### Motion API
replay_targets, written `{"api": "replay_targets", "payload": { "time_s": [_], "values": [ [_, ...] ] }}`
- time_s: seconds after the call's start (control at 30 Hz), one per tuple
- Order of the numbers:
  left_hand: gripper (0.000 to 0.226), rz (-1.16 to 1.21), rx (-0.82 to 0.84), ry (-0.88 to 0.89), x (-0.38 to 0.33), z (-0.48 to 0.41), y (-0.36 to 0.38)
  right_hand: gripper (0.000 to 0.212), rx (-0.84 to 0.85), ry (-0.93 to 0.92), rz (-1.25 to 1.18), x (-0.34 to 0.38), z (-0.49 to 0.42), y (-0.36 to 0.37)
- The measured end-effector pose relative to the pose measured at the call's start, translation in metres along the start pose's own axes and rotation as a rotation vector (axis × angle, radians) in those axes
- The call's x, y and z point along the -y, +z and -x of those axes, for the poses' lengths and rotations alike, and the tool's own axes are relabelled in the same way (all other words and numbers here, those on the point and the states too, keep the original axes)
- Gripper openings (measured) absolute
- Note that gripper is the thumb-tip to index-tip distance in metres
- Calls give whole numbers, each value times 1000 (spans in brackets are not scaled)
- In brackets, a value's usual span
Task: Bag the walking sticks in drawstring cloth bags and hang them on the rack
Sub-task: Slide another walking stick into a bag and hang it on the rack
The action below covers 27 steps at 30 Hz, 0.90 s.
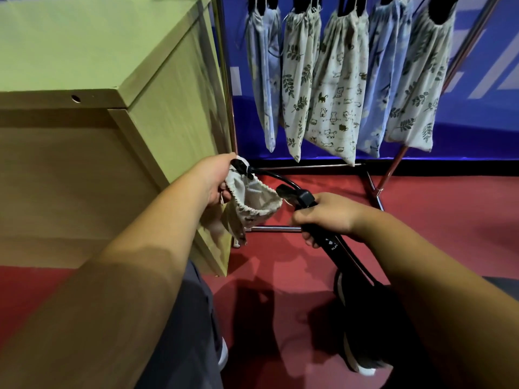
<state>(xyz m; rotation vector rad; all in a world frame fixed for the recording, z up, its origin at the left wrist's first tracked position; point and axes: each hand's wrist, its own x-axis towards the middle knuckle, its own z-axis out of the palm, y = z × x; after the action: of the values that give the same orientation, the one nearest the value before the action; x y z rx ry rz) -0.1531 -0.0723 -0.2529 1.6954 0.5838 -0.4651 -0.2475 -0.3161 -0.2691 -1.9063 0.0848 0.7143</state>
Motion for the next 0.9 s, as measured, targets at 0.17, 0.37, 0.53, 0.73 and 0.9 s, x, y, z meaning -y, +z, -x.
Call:
{"api": "replay_targets", "payload": {
  "time_s": [0.17,0.37,0.53,0.73,0.9],
  "values": [
    [41,-12,-33,87,-1,-8,-4,7,7,31,28,-1,-1,-1],
    [42,-224,-90,371,-3,5,5,18,-41,59,61,-5,-5,2],
    [45,-500,-64,466,3,18,21,26,57,4,74,-3,-5,9],
    [48,-647,31,441,3,23,33,48,114,-26,109,2,0,18],
    [50,-682,92,439,3,27,40,51,100,4,128,4,1,18]
  ]
}}
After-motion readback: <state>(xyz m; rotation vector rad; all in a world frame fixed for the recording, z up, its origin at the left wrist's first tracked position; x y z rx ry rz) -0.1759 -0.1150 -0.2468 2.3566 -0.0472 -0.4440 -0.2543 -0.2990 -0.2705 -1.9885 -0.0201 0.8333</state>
